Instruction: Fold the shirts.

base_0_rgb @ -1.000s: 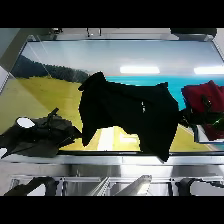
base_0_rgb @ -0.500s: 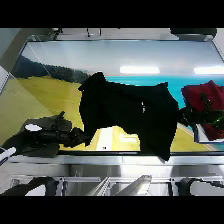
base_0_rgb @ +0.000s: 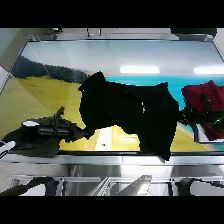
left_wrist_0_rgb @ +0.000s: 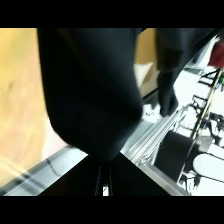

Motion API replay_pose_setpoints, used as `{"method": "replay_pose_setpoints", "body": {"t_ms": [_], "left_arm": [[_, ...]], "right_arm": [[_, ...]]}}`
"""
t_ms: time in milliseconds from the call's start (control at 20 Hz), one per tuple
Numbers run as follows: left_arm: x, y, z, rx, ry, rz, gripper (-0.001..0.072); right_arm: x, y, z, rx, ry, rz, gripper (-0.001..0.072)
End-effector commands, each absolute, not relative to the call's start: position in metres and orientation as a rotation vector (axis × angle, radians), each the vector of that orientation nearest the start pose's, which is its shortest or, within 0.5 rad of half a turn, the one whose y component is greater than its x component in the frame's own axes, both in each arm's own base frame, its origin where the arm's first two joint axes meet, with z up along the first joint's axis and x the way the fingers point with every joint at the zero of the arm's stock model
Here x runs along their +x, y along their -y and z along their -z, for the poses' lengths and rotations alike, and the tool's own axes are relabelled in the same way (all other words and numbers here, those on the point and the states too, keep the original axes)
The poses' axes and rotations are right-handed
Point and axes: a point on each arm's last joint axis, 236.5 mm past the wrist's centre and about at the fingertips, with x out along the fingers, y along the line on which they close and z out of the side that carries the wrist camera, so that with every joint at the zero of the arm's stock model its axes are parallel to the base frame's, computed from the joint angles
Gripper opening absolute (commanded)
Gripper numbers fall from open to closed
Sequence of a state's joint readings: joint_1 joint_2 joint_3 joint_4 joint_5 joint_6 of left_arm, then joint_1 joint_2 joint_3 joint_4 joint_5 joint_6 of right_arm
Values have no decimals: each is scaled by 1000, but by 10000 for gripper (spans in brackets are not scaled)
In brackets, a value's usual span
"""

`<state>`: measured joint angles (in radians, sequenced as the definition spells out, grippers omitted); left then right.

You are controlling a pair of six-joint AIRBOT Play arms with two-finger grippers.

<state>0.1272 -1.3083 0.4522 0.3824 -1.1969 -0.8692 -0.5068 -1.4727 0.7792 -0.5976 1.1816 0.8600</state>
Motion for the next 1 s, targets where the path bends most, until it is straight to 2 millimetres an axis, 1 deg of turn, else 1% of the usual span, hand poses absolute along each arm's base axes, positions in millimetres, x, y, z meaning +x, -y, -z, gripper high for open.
{"method": "replay_pose_setpoints", "body": {"t_ms": [0,100,150,200,250,300,350,400,450,500,550,600,650,700,800,850,900,950], "left_arm": [[256,158,47,-968,-1304,683,15],[267,143,30,-991,-1224,659,15],[276,134,14,-1009,-1155,656,15],[287,124,-6,-1013,-1081,662,15],[298,112,-37,-1010,-989,685,14],[308,100,-78,-994,-873,721,14],[315,91,-123,-963,-751,764,14],[317,81,-173,-916,-621,800,14],[315,73,-230,-854,-479,833,14],[305,69,-285,-779,-351,855,15],[291,72,-330,-690,-257,876,17],[274,78,-373,-579,-162,893,17],[256,89,-408,-466,-87,897,17],[239,100,-437,-364,-21,896,18],[215,118,-482,-188,80,850,19],[206,123,-496,-120,111,825,19],[204,124,-504,-71,120,794,19],[204,123,-506,-59,106,780,20]], "right_arm": [[340,-19,76,874,-1216,-410,18],[338,-23,68,872,-1217,-441,17],[340,-23,58,864,-1206,-462,17],[346,-22,41,862,-1171,-489,17],[357,-22,11,864,-1101,-530,16],[370,-18,-30,865,-994,-571,17],[382,-13,-78,859,-865,-609,17],[391,-7,-135,839,-708,-642,16],[393,0,-200,801,-532,-664,17],[383,4,-264,739,-367,-681,17],[366,1,-319,660,-228,-700,17],[343,-5,-368,579,-108,-705,17],[321,-14,-406,499,-15,-693,17],[299,-23,-438,415,72,-654,17],[262,-41,-484,238,216,-560,16],[249,-50,-499,168,271,-525,17],[240,-54,-511,129,314,-484,17],[237,-53,-516,106,337,-442,17]]}}
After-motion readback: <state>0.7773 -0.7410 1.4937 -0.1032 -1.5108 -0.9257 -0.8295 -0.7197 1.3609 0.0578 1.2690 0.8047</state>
